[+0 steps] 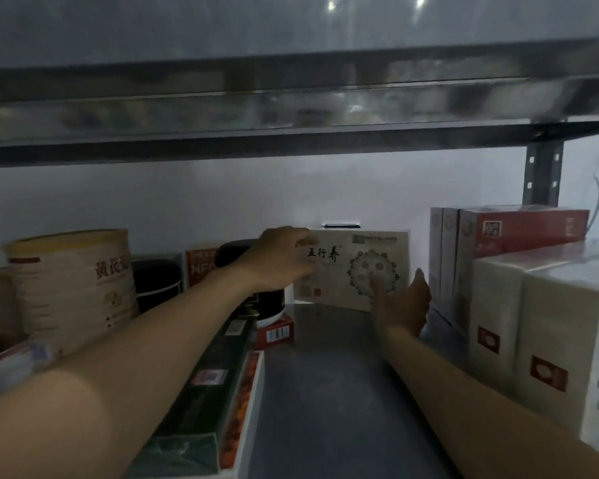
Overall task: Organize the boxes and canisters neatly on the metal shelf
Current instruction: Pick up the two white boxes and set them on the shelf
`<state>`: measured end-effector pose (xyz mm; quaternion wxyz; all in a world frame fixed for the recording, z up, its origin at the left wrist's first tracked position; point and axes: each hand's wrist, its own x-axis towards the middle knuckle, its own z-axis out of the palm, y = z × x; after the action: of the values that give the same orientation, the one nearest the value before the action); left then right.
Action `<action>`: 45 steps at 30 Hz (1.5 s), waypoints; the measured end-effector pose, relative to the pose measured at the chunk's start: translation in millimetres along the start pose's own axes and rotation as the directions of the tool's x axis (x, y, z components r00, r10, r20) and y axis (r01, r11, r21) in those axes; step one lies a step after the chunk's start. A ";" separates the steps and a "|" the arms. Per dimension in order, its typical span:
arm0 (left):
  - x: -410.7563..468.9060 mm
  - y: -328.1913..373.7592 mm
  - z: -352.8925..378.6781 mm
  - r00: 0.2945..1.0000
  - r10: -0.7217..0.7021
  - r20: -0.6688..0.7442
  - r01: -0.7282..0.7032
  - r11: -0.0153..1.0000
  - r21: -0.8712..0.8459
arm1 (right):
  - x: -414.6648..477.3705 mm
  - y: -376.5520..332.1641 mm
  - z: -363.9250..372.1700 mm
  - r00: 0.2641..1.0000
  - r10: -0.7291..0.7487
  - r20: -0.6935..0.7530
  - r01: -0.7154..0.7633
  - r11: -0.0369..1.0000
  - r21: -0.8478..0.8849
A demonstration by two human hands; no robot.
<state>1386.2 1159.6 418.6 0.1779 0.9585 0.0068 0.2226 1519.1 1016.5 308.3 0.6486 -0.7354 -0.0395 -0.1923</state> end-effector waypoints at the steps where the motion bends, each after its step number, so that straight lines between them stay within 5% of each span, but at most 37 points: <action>1: 13.2 -0.4 1.5 1.000 0.018 -0.013 -0.018 1.000 0.006 | 4.4 2.6 1.9 1.000 -0.006 -0.009 0.006 1.000 0.014; 19: 153.4 -5.6 59.6 0.973 -0.110 0.204 0.067 0.976 0.209 | 41.4 33.1 14.5 0.998 0.055 0.002 -0.054 0.973 0.223; 26: 156.0 -17.6 69.3 0.992 -0.126 0.026 0.106 0.917 0.385 | 43.8 38.2 16.3 0.994 0.104 -0.021 -0.100 0.982 0.162; 45: 132.1 4.9 71.8 0.996 -0.039 -0.086 0.069 0.918 0.390 | 40.6 34.8 17.1 0.996 0.047 -0.071 -0.036 0.987 0.155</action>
<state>1535.6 1142.9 416.2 -0.0121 0.9649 0.0846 0.2482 1571.2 1019.8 287.7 0.7081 -0.6764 -0.0149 -0.2023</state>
